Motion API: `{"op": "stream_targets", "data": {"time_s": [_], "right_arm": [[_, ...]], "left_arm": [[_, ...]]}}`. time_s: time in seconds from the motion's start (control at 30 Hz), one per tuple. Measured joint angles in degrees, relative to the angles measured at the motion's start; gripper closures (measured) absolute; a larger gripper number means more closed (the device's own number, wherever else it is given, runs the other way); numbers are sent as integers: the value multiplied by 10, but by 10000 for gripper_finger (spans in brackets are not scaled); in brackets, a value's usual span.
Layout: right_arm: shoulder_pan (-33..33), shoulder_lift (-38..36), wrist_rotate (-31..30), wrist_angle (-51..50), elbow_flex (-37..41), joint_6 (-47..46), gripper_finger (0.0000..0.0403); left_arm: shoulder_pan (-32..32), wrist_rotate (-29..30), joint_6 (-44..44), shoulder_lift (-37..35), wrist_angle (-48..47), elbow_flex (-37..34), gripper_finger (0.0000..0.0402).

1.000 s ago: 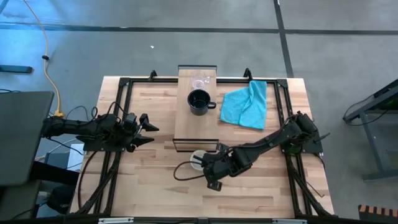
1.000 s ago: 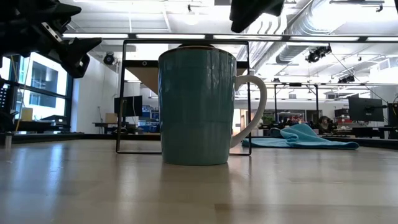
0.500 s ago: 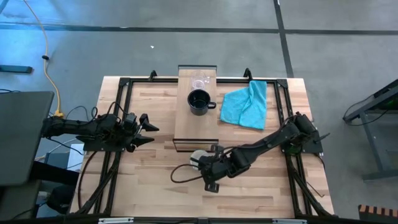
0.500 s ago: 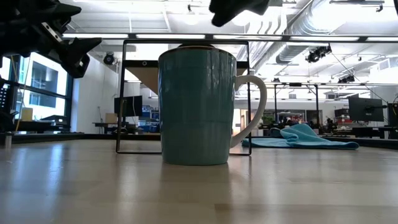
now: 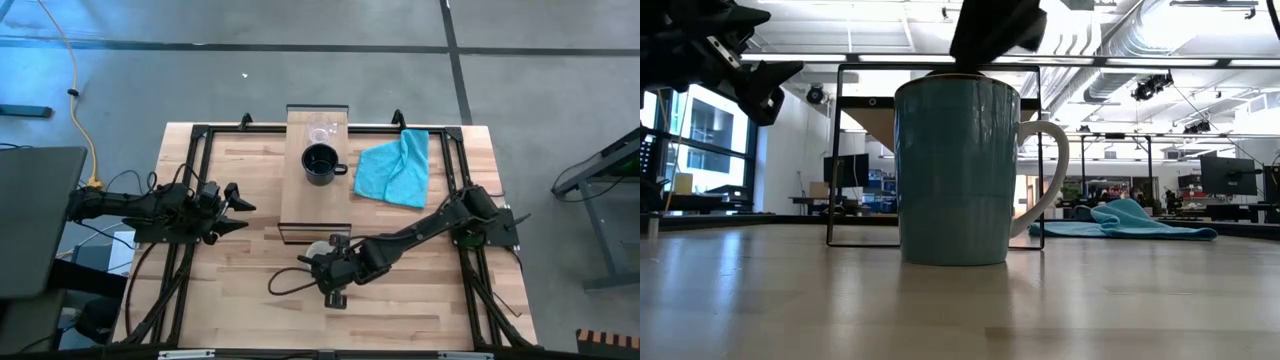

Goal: Stack small to large cups/mugs on shelf
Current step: Put the blue mug on the shelf

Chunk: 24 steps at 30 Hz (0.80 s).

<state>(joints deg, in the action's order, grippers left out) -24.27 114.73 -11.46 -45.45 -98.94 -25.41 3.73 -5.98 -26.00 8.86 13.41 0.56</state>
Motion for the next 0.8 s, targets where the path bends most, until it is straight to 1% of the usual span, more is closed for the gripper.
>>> {"op": "stream_targets", "data": {"time_s": [0.37,0.5,0.67,0.8], "right_arm": [[8,4,10,1,0,45,313],[10,4,12,0,0,49,313],[18,7,42,-2,0,49,313],[25,7,48,-2,0,49,313]], "left_arm": [[0,0,-2,0,-1,0,131],[0,0,-2,0,-1,0,131],[0,0,-2,0,-1,0,131],[0,0,-1,0,-1,0,131]]}}
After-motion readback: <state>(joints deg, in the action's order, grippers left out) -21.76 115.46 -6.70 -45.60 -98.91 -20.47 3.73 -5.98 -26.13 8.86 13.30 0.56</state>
